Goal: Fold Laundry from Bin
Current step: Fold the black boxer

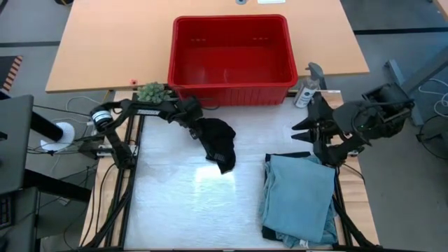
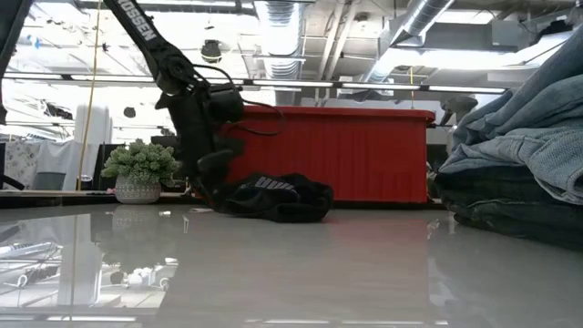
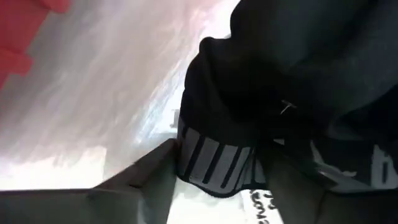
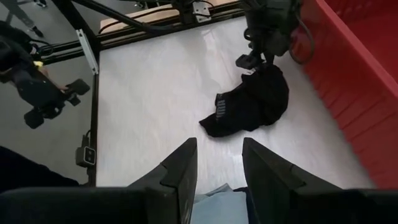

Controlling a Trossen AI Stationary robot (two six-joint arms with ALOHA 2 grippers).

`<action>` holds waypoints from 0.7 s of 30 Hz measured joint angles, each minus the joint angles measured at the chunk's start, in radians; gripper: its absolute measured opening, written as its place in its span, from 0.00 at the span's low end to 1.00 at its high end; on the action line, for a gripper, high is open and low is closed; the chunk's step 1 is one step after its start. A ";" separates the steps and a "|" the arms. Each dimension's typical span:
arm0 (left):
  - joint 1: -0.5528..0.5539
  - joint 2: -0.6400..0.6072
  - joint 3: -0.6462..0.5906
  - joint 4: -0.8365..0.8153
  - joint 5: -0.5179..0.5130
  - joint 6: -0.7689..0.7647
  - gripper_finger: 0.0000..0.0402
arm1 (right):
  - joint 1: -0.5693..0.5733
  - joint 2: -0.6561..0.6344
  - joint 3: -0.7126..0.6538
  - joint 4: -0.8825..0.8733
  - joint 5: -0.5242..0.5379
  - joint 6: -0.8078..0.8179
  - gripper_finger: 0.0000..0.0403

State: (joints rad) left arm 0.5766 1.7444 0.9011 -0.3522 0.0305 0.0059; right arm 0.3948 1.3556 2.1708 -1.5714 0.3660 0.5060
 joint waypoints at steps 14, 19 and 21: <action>-0.081 -0.249 0.048 -0.106 0.419 -0.584 0.01 | -0.004 0.005 0.000 0.000 0.236 -0.146 0.38; -0.100 -0.434 0.116 -0.032 0.432 -0.868 0.00 | -0.054 0.024 0.000 0.000 0.219 -0.176 0.38; -0.099 -0.503 0.129 0.043 0.409 -1.009 0.00 | -0.068 0.044 -0.012 0.001 0.198 -0.205 0.38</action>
State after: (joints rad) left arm 0.4776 1.2414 1.0297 -0.3095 0.4390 -1.0034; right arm 0.3267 1.3993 2.1590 -1.5708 0.5640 0.3006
